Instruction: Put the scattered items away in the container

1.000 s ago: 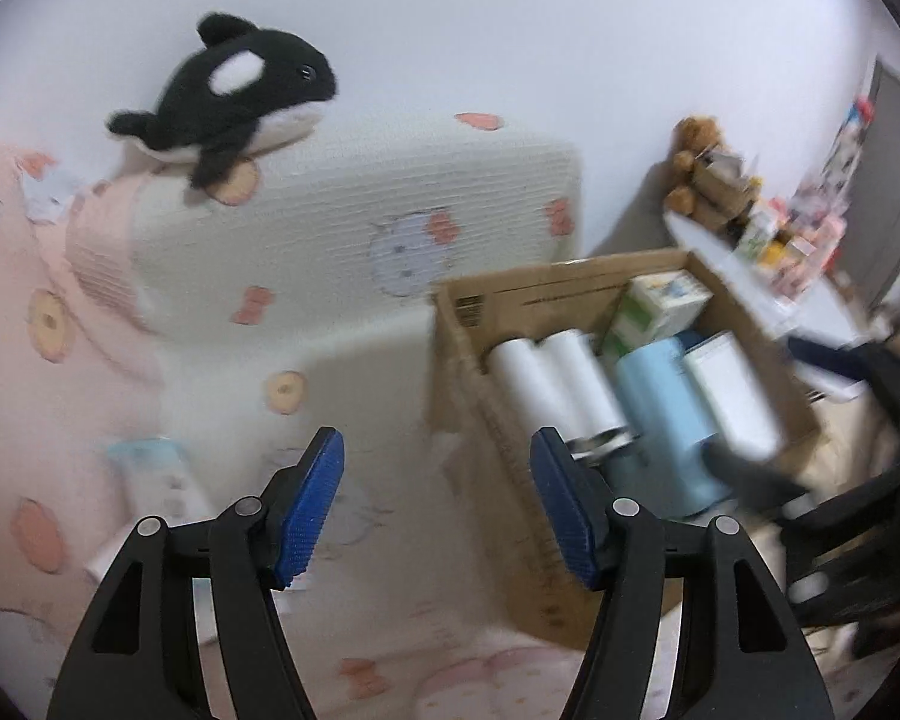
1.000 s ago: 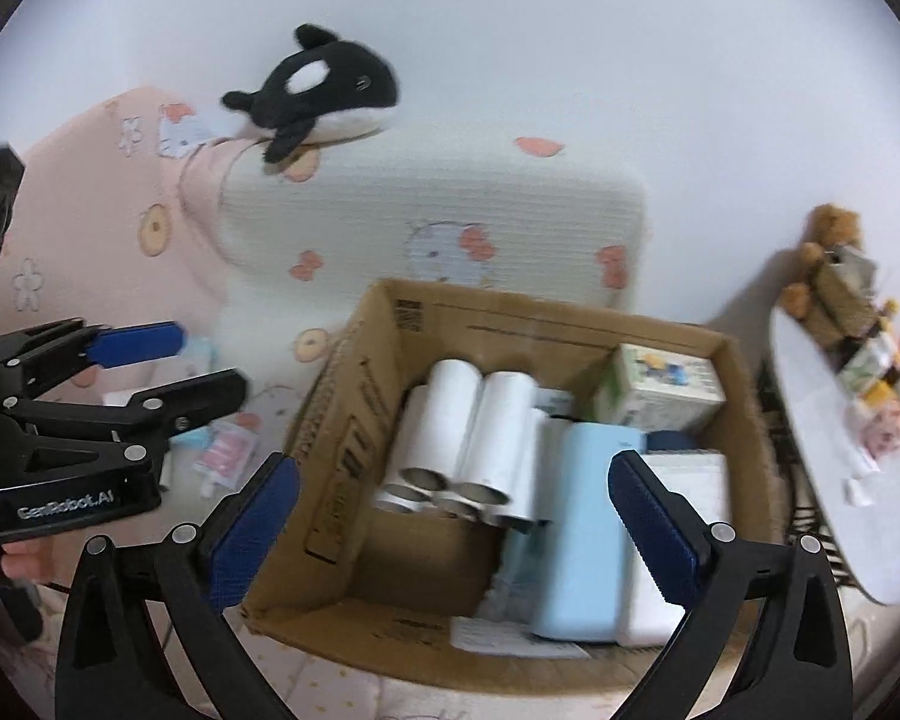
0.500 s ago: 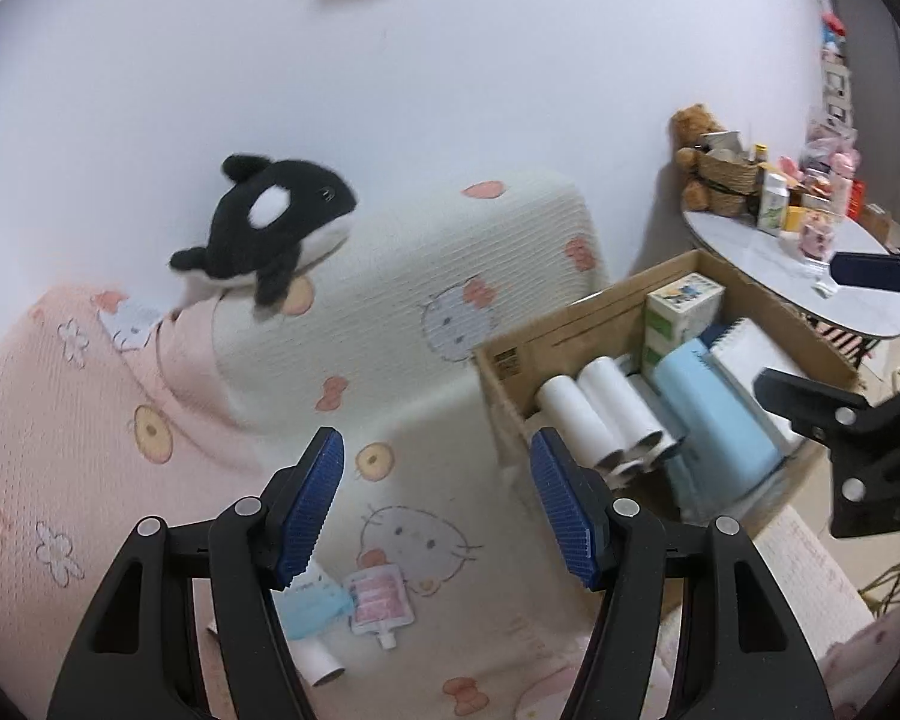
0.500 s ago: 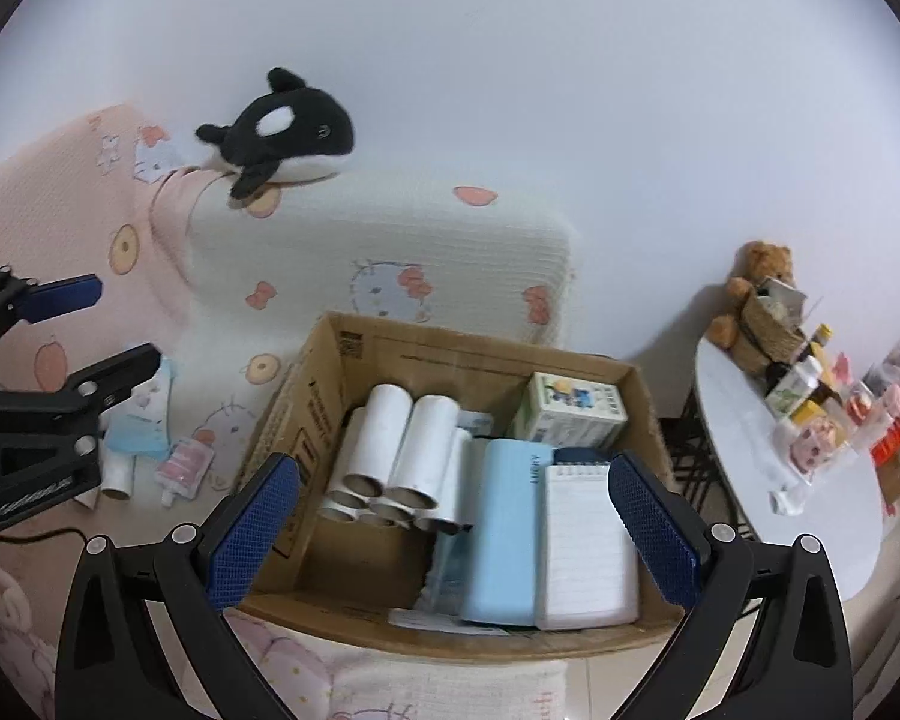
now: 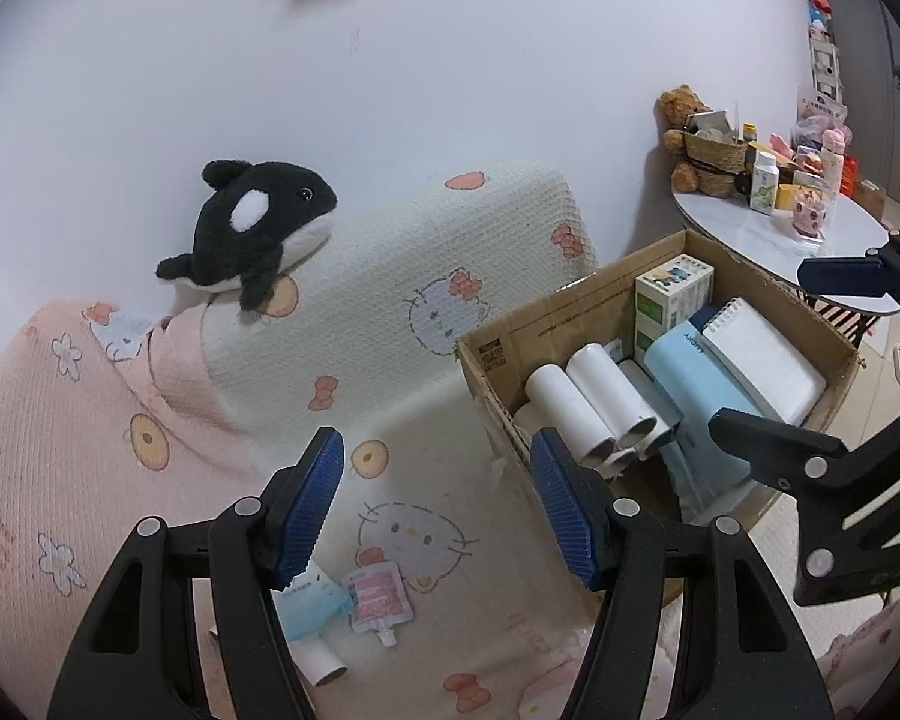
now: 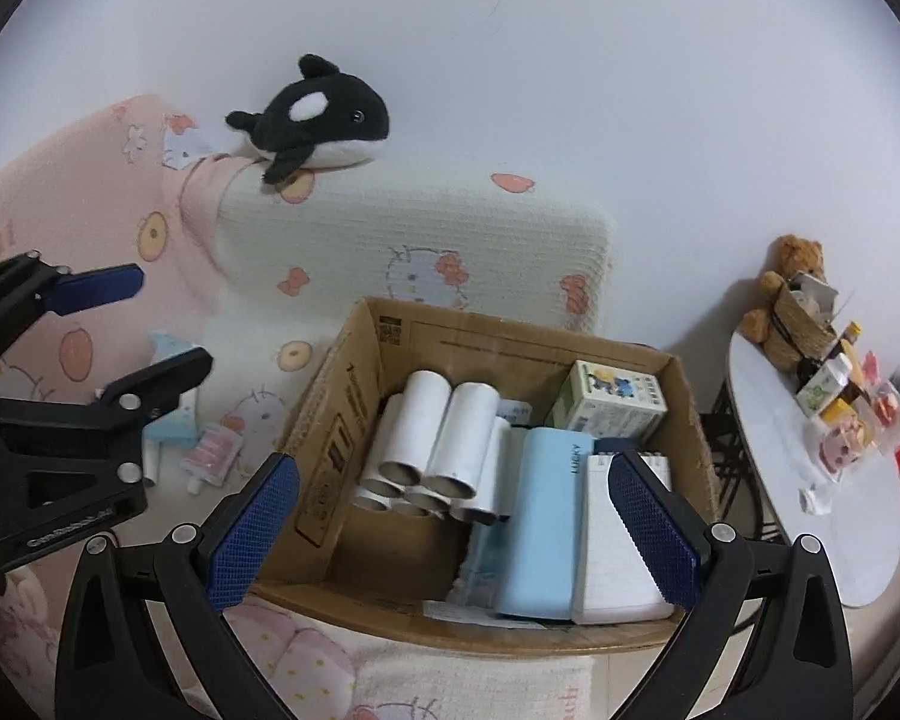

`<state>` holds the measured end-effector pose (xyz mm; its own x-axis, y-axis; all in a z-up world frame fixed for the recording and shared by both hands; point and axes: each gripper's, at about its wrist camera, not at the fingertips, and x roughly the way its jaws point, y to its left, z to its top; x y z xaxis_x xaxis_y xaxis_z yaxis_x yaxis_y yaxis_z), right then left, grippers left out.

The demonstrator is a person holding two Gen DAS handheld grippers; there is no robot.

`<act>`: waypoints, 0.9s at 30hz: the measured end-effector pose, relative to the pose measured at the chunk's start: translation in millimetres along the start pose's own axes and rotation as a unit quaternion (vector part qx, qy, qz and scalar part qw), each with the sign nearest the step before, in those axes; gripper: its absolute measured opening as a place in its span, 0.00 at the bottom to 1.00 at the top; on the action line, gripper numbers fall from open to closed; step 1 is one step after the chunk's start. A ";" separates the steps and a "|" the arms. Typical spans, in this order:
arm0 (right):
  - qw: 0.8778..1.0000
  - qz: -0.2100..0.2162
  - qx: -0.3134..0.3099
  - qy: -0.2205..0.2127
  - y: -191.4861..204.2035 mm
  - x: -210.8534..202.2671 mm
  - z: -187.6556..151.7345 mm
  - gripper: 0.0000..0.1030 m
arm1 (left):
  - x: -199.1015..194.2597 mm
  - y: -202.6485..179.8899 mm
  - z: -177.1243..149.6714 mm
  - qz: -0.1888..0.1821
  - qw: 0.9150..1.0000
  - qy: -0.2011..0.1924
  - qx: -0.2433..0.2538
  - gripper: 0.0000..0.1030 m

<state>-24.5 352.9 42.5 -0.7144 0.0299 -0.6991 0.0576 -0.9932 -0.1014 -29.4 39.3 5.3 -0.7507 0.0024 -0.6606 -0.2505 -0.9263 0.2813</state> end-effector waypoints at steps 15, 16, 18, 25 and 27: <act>1.000 0.009 -0.001 0.008 1.4 2.5 -0.6 0.99 | 3.1 0.5 -2.1 0.009 1.000 0.007 0.004 0.67; 1.000 0.009 -0.001 0.009 1.4 2.5 -0.7 0.99 | 3.1 0.2 -2.1 0.008 1.000 0.007 0.004 0.67; 1.000 0.010 0.000 0.009 1.7 2.0 -1.1 0.99 | 3.3 0.0 -2.1 0.006 1.000 0.008 0.004 0.67; 1.000 0.013 0.002 0.010 1.3 2.2 -2.7 0.99 | 5.9 -0.7 -2.6 0.010 1.000 0.014 0.002 0.67; 1.000 0.015 0.003 0.010 1.0 2.3 -2.6 0.99 | 6.4 -0.3 -2.5 0.010 1.000 0.015 0.002 0.67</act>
<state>-24.2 352.3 38.9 -0.6979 0.0026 -0.7162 0.0747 -0.9943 -0.0764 -32.6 38.6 -0.7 -0.7372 -0.0270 -0.6752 -0.2386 -0.9244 0.2975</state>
